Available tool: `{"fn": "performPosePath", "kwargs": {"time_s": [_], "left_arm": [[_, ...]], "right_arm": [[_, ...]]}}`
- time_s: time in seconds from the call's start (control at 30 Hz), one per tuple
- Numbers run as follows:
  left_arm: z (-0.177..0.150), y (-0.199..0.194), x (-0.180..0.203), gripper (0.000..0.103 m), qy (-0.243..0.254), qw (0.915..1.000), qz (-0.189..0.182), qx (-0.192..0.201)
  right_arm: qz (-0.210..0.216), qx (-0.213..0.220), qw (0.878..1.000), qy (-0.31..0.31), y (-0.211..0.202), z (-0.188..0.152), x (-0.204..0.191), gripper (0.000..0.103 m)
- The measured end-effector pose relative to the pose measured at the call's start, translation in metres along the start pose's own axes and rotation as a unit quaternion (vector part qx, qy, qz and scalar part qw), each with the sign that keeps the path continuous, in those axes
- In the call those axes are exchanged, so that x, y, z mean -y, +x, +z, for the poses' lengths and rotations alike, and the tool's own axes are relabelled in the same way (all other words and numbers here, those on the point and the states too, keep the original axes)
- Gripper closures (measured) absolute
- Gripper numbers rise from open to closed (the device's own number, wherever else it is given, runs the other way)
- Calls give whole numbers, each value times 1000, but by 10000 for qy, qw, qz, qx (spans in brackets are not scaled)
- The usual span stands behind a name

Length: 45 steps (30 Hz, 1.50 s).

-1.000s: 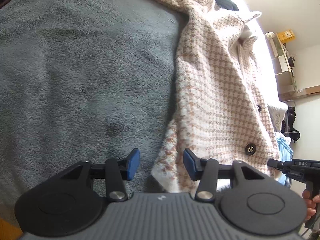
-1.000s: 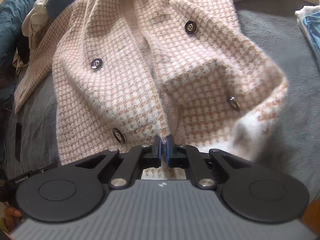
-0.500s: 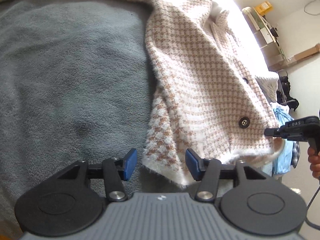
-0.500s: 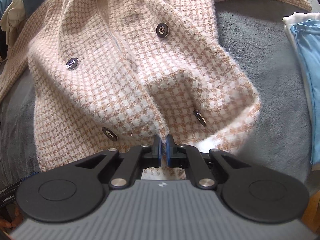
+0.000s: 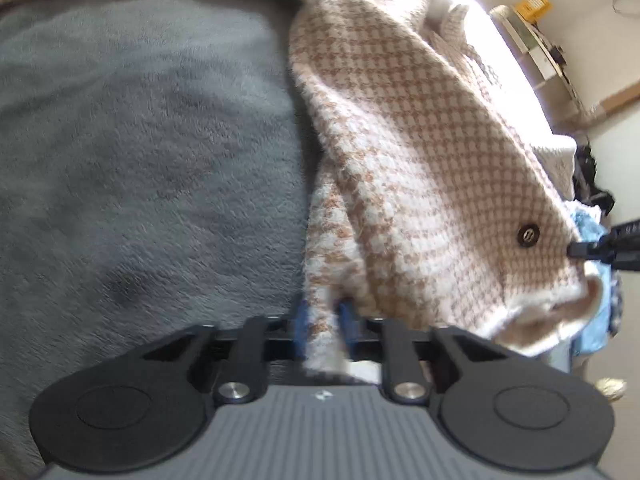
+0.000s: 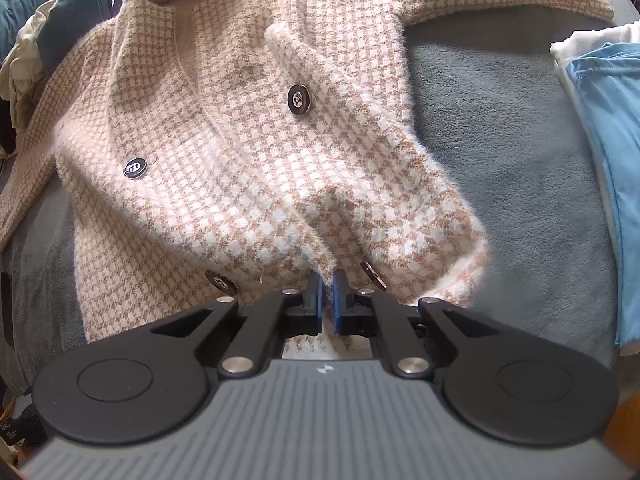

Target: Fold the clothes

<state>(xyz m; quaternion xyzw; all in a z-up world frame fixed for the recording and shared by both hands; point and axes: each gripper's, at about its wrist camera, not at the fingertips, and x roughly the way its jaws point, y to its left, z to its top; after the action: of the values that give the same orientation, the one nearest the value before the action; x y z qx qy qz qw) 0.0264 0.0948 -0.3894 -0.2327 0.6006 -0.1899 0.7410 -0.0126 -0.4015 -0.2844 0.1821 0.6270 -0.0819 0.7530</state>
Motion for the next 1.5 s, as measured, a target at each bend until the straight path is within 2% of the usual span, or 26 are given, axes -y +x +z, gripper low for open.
{"fn": "performPosePath", "kwargs": {"time_s": [0.07, 0.1, 0.13, 0.17, 0.2, 0.23, 0.3, 0.33, 0.4, 0.43, 0.5, 0.57, 0.7, 0.8, 0.87, 0.93, 1.03, 1.07, 1.13, 1.2, 1.27, 1.33, 1.4, 1.47, 1.5], "left_arm": [[-6, -4, -18, 96, -878, 9947, -531, -61], [-11, -8, -29, 96, -1443, 9850, -938, -128], [-16, -12, -39, 96, -2002, 9703, -1341, -194], [-23, -16, -50, 96, -2610, 9487, -1767, -247], [-33, -18, -60, 96, -3213, 9207, -2196, -288], [-44, -19, -66, 96, -3627, 8967, -2518, -319], [-66, -20, -75, 97, -4211, 8547, -3014, -367], [-75, -17, -78, 96, -4347, 8457, -3067, -425], [-90, -4, -82, 96, -4395, 8486, -2886, -592], [-96, 3, -84, 96, -4324, 8578, -2687, -702], [-101, 16, -86, 94, -3932, 8895, -2124, -955], [-99, 16, -91, 91, -3655, 9046, -1914, -1077], [-80, -18, -97, 81, -2676, 9499, -1349, -884], [-58, -49, -107, 74, -2233, 9690, -946, -473], [-37, -60, -111, 69, -2099, 9742, -825, -110], [-10, -62, -110, 60, -1920, 9783, -761, 160], [25, -51, -97, 58, -1593, 9843, -670, 346], [32, -49, -93, 57, -1484, 9862, -639, 369], [46, -39, -77, 57, -1163, 9910, -541, 392], [53, -27, -60, 57, -851, 9947, -408, 397], [54, -21, -51, 57, -703, 9960, -343, 421], [51, -19, -45, 57, -677, 9961, -303, 473], [45, -20, -42, 59, -706, 9957, -262, 546], [40, -23, -40, 63, -736, 9954, -188, 593], [37, -23, -39, 69, -737, 9954, -155, 592]], "right_arm": [[15, 5, 10000, 7, -1, 3, 1, 100], [29, 9, 10000, 25, -3, 5, 3, 100], [44, 14, 10000, 45, -4, 8, 4, 100], [58, 18, 10000, 64, -6, 10, 6, 100], [64, 24, 9999, 77, -7, 12, 8, 100], [64, 28, 9999, 86, -8, 14, 9, 100], [67, 8, 9999, 137, -9, 17, 13, 100], [55, -13, 9998, 173, -8, 18, 16, 100], [17, -55, 9997, 240, -5, 20, 20, 100], [-20, -71, 9996, 271, -3, 22, 22, 100], [-83, -106, 9993, 336, 0, 24, 25, 100], [-132, -147, 9992, 357, 1, 25, 26, 100], [-192, -240, 9993, 208, 2, 24, 22, 100], [-190, -279, 9991, 258, 4, 24, 23, 99], [-205, -303, 9990, 268, 6, 24, 23, 99], [-237, -364, 9988, 226, 10, 23, 22, 99], [-538, -656, 9962, -215, 15, 19, 10, 96], [-679, -695, 9944, -404, 13, 17, 5, 90], [-910, -544, 9905, -875, -1, 12, -12, 87], [-1010, -164, 9828, -1536, -24, 8, -37, 85], [-900, 303, 9713, -2181, -45, 12, -69, 75], [-543, 638, 9587, -2717, -45, 22, -111, 70], [-130, 910, 9408, -3262, -36, 33, -158, 65], [211, 1133, 9105, -3971, -6, 42, -220, 62], [285, 1176, 8936, -4323, 13, 43, -248, 62]]}}
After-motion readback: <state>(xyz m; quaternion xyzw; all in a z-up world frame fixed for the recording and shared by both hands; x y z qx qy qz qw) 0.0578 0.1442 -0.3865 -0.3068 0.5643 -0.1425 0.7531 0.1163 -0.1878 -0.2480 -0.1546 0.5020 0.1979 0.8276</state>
